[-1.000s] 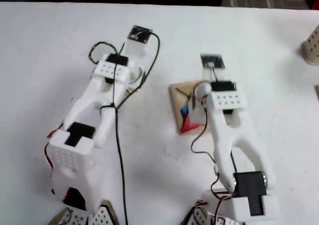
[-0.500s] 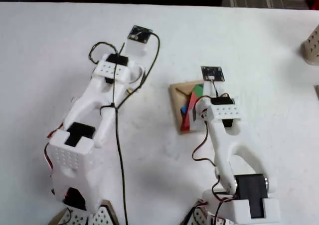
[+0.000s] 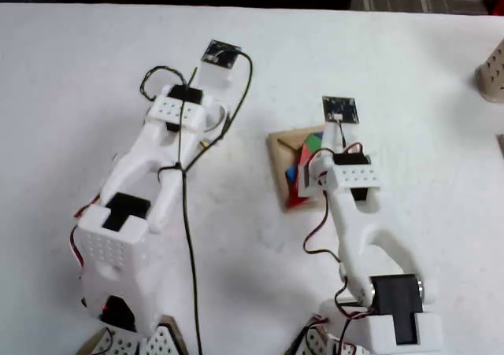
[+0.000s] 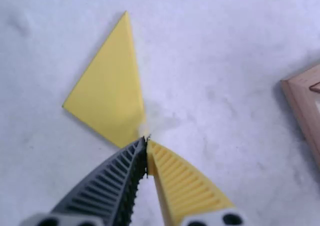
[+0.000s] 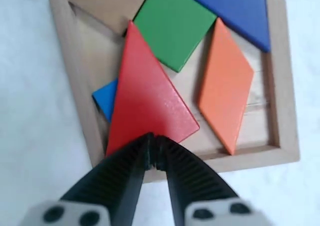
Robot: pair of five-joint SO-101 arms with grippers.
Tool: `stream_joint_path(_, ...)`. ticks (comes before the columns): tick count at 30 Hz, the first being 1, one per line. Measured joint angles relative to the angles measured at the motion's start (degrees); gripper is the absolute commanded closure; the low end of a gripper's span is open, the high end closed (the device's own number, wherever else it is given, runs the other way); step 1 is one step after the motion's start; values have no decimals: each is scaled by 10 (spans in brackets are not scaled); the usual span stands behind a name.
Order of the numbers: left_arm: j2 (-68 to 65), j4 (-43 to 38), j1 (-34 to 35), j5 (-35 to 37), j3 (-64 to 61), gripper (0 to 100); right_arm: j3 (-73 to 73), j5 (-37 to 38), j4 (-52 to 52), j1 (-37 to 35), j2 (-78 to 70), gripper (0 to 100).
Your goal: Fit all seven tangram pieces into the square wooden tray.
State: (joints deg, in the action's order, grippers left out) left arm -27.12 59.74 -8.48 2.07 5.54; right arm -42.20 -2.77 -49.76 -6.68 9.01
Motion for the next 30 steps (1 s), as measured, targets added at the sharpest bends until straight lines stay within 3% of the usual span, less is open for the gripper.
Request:
stream_joint_path(9,0,0,0,0,0,969,-12,0,-60,2,23,981)
stream_joint_path(30,0,0,0,0,0,969,-55,-4,98,5,23,981)
